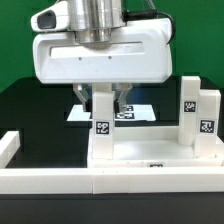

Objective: Assemble desk

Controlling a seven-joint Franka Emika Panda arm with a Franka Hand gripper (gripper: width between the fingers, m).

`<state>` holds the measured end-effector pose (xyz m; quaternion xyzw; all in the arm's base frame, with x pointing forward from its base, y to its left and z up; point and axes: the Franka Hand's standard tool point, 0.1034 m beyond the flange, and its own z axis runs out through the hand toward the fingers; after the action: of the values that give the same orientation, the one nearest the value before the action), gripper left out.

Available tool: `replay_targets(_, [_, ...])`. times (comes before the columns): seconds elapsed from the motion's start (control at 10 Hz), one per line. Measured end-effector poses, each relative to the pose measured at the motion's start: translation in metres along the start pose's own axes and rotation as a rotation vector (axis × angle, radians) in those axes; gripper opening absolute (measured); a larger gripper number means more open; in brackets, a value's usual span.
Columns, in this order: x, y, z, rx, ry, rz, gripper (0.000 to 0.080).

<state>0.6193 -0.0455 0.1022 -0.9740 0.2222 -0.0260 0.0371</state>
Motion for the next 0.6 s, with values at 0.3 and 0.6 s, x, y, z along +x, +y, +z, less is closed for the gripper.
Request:
replay_targets(0.3, [-0.0001,0.0005,0.0002,-0.003,-0.001,0.341,0.0289])
replay_targets(0.6, [-0.0002,-0.0028,0.0005,0.028,-0.019,0.937,0.0289])
